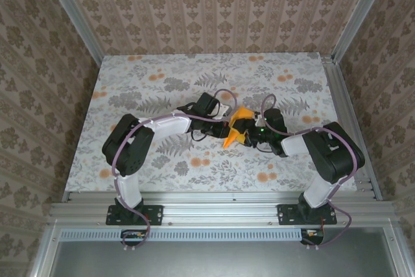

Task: Fold a paper plane with a square sheet of paper (pick it up from the middle)
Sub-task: Turn over a paper plane at the center of the table.

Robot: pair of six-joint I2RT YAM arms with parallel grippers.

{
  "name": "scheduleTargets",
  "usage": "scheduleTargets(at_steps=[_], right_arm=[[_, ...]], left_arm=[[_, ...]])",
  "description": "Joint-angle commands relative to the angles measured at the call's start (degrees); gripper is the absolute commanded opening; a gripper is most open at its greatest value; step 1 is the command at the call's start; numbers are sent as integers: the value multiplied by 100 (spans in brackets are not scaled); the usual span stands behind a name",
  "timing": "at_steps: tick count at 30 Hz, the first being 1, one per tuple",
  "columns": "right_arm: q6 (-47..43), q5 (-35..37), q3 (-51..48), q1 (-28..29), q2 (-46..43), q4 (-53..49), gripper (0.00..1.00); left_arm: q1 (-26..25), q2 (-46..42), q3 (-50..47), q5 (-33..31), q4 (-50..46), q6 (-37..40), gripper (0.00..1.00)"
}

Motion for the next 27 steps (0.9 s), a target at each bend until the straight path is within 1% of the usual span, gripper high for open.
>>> scheduleTargets(at_steps=[1, 4, 10, 14, 17, 21, 27], right_arm=[[23, 18, -44, 73, 74, 223, 55], [25, 29, -44, 90, 78, 332, 55], [306, -20, -138, 109, 368, 1277, 56], [434, -32, -236, 108, 534, 1572, 56], [413, -7, -255, 108, 538, 1460, 54], [289, 53, -221, 119, 538, 1102, 46], [-39, 199, -154, 123, 352, 504, 42]], left_arm=[[48, -167, -38, 159, 81, -133, 3], [48, -144, -48, 205, 98, -180, 3], [61, -144, -70, 238, 187, -293, 3], [124, -212, -206, 300, 325, -435, 3], [157, -282, -262, 365, 414, -530, 3], [199, -342, -284, 453, 508, -660, 3], [306, -433, -414, 596, 748, -900, 3]])
